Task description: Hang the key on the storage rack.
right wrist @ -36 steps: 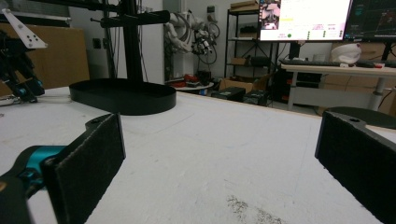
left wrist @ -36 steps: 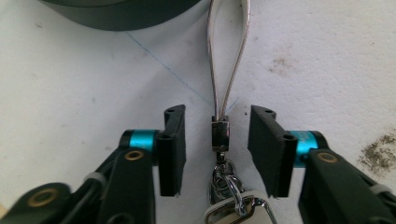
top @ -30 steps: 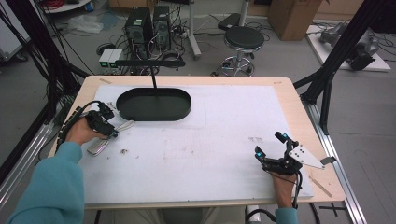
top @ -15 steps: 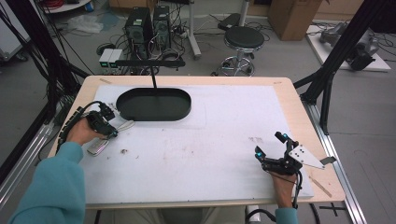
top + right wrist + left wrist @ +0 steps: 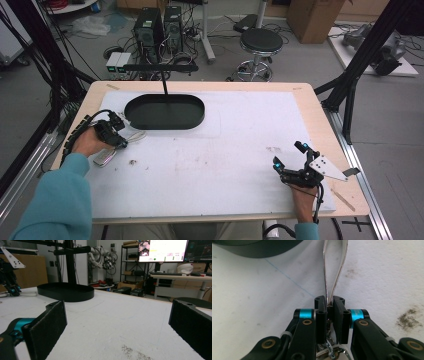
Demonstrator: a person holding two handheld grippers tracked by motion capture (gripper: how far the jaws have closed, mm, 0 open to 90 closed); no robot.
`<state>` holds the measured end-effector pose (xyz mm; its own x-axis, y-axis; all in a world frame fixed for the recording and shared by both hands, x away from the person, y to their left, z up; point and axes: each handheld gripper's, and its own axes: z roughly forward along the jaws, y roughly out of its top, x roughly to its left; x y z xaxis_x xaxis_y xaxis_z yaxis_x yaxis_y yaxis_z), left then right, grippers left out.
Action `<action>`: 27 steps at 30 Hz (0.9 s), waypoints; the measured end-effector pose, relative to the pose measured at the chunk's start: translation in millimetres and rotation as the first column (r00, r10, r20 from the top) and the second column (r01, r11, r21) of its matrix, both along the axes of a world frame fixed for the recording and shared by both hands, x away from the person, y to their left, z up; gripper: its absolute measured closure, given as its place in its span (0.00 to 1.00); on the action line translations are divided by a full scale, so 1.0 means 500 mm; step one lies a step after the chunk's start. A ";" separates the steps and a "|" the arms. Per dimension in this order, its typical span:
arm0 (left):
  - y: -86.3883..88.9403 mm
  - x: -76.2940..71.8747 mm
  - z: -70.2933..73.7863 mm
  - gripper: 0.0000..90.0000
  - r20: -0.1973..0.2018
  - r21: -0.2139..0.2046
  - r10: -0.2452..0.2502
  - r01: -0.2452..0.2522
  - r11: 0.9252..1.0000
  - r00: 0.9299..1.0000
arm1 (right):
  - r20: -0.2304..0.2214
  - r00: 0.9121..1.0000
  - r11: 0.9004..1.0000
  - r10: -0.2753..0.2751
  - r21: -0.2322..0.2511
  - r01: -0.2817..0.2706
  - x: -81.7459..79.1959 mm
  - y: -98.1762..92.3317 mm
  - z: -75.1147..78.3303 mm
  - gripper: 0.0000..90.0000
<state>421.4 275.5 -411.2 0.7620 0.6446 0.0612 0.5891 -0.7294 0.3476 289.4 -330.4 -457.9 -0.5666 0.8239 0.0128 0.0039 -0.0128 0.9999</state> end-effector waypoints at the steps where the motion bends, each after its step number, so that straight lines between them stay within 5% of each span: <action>1: -0.002 -0.003 0.000 0.91 0.010 -0.004 -0.002 0.003 1.000 1.000 | 0.001 1.000 1.000 0.001 -0.001 -0.001 0.000 0.000 0.000 0.01; 5: 0.003 -0.007 0.012 0.91 0.029 0.000 -0.012 0.012 1.000 1.000 | 0.000 1.000 1.000 0.000 0.000 0.000 0.000 0.000 0.000 0.01; 16: 0.004 -0.033 0.053 0.91 0.126 -0.129 -0.017 0.033 0.991 0.992 | -0.001 1.000 1.000 -0.002 0.003 0.002 0.000 0.001 0.000 0.01; 21: 0.008 -0.042 0.075 0.91 0.192 -0.182 0.008 0.028 0.983 0.981 | 0.000 1.000 1.000 -0.002 0.001 0.002 0.000 0.000 0.000 0.01; 24: 0.010 -0.048 0.089 0.91 0.223 -0.242 0.020 0.036 0.970 0.975 | 0.002 1.000 1.000 -0.001 0.001 0.001 0.000 0.000 0.000 0.01; 27: 0.010 -0.055 0.103 0.91 0.278 -0.267 0.054 0.023 0.963 0.959 | 0.002 1.000 1.000 -0.001 0.000 0.001 0.000 0.000 0.000 0.01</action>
